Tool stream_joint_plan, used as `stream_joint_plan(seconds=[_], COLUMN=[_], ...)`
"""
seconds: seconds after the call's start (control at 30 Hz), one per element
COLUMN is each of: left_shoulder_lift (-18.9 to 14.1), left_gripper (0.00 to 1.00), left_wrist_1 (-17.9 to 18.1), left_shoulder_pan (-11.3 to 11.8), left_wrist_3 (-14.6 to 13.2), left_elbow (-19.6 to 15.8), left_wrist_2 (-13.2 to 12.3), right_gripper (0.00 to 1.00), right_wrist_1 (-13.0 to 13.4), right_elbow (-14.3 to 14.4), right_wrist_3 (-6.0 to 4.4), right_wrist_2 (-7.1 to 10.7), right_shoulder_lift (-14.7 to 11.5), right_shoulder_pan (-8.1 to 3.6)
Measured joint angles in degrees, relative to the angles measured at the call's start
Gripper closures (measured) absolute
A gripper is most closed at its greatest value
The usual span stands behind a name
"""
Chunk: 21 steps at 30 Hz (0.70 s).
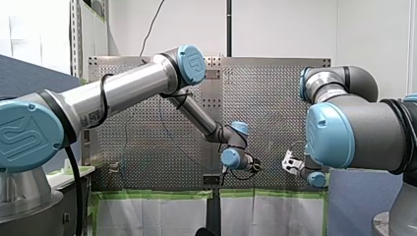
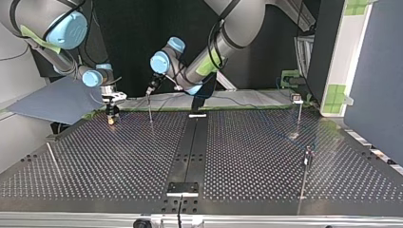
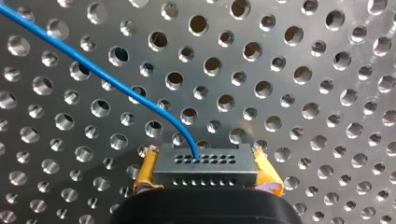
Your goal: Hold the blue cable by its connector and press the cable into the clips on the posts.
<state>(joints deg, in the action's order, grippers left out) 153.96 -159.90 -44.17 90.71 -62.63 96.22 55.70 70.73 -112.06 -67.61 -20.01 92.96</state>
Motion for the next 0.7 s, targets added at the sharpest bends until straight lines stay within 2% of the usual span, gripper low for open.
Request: stream_joint_plan(seconds=[0.13, 0.27, 0.53, 0.7], left_shoulder_lift=[0.7, 2.1, 5.3, 5.8], left_gripper=[0.00, 0.00, 0.00, 0.00], left_wrist_1=[2.1, 4.2, 6.9, 7.2], left_shoulder_pan=[-0.7, -1.0, -1.2, -1.6], left_wrist_3=[2.0, 4.1, 7.9, 8.4], left_elbow=[-2.0, -2.3, 0.5, 2.8], left_wrist_2=[1.5, 3.2, 5.5, 7.0], right_gripper=[1.00, 1.00, 1.00, 1.00], right_wrist_1=[0.0, 0.0, 0.0, 0.0], right_elbow=[0.0, 0.0, 0.0, 0.0], right_wrist_3=[0.01, -0.01, -0.02, -0.02], right_wrist_2=[0.02, 0.02, 0.09, 0.10], right_shoulder_lift=[0.0, 0.0, 0.0, 0.1], right_shoulder_pan=[0.06, 0.17, 0.28, 0.32])
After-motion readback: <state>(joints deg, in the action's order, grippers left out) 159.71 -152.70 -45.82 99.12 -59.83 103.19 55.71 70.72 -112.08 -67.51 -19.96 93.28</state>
